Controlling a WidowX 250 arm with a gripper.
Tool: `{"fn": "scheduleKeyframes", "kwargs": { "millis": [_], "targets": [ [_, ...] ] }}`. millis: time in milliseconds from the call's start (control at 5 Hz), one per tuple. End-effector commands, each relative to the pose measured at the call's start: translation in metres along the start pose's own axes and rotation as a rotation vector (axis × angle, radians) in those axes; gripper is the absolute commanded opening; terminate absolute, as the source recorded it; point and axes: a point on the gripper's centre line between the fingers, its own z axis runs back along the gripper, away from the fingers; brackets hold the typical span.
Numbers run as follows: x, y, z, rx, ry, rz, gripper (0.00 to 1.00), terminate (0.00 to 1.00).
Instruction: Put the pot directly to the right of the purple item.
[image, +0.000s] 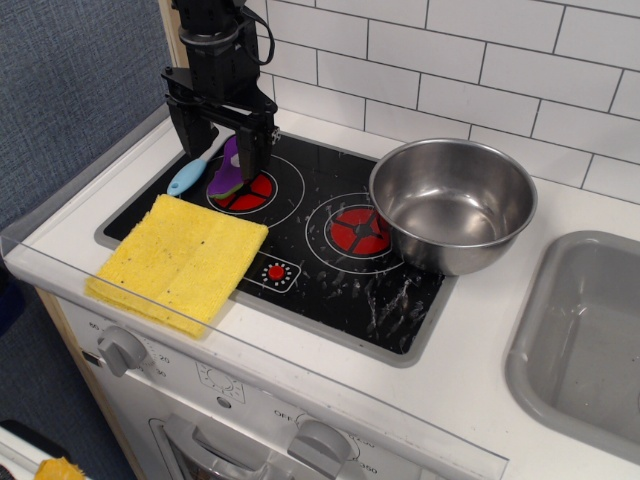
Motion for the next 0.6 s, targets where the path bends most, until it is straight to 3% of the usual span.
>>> {"fn": "scheduleKeyframes", "kwargs": {
  "millis": [0,200,400],
  "targets": [
    [0.0,0.0,0.0,0.0,0.0,0.0,1.0,0.0],
    [0.015,-0.034,0.009,-0.015,-0.046,-0.107,1.0,0.0],
    [0.032,-0.077,0.036,-0.023,-0.112,-0.217,1.0,0.0]
  ]
}}
